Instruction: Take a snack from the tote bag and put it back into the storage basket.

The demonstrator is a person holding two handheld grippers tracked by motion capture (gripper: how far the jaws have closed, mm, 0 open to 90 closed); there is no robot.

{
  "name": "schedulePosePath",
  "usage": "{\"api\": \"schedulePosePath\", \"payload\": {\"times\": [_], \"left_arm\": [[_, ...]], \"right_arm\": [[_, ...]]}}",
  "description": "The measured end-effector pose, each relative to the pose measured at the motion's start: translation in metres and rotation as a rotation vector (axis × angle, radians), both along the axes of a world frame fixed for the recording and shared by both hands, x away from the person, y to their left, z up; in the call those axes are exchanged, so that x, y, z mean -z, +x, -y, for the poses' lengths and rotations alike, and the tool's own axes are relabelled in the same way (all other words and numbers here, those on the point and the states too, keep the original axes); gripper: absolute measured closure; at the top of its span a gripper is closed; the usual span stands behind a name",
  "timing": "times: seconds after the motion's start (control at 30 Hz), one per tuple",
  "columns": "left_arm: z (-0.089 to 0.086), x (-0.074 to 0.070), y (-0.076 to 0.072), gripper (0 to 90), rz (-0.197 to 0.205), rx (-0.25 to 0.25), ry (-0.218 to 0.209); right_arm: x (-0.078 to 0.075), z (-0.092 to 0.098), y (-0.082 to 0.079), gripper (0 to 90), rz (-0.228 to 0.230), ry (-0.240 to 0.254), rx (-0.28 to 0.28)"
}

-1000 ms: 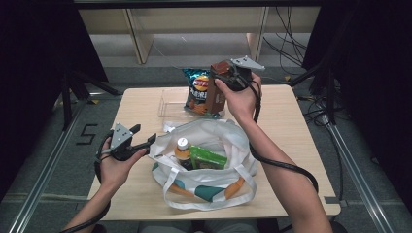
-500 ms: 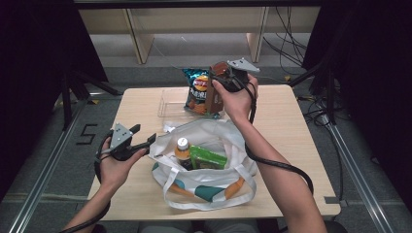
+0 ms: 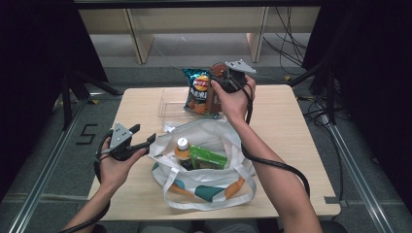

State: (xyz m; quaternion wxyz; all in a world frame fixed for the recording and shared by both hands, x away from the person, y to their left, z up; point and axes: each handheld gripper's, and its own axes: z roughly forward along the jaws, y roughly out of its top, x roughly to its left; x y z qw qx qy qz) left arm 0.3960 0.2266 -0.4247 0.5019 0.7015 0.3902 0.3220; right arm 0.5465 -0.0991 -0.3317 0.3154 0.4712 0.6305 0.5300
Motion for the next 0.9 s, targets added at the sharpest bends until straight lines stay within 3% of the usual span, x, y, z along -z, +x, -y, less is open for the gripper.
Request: {"api": "schedulePosePath", "payload": {"times": [0.17, 0.23, 0.27, 0.43, 0.5, 0.53, 0.73, 0.9], "left_arm": [[-0.0001, 0.0, 0.0, 31.7, 0.0, 0.001, 0.0], [0.0, 0.0003, 0.0004, 31.7, 0.004, 0.005, -0.006], [-0.0001, 0.0002, 0.0002, 31.7, 0.003, 0.003, -0.004], [-0.0002, 0.0004, 0.0004, 31.7, 0.004, 0.006, -0.005], [0.0, 0.0005, 0.0004, 31.7, 0.003, 0.005, -0.008], [-0.0001, 0.0, -0.0001, 31.7, -0.001, 0.003, 0.002], [0.0001, 0.0002, -0.0002, 31.7, -0.001, 0.004, 0.002], [0.0004, 0.0003, -0.0003, 31.7, -0.001, 0.006, 0.002]], "right_arm": [[0.0022, -0.0015, 0.002, 39.1, 0.01, -0.012, -0.002], [0.0038, -0.0044, 0.0018, 39.1, -0.006, 0.002, 0.012], [0.0045, -0.003, 0.0037, 39.1, 0.013, -0.021, 0.004], [0.0063, -0.0055, 0.0038, 39.1, -0.006, -0.004, 0.018], [0.007, -0.0043, 0.0057, 39.1, 0.007, -0.023, 0.014], [0.0072, -0.0052, 0.0048, 39.1, -0.009, -0.004, 0.019], [0.009, -0.005, 0.006, 39.2, 0.001, -0.029, 0.029], [0.0094, -0.0061, 0.0061, 39.1, -0.005, -0.018, 0.049]]}}
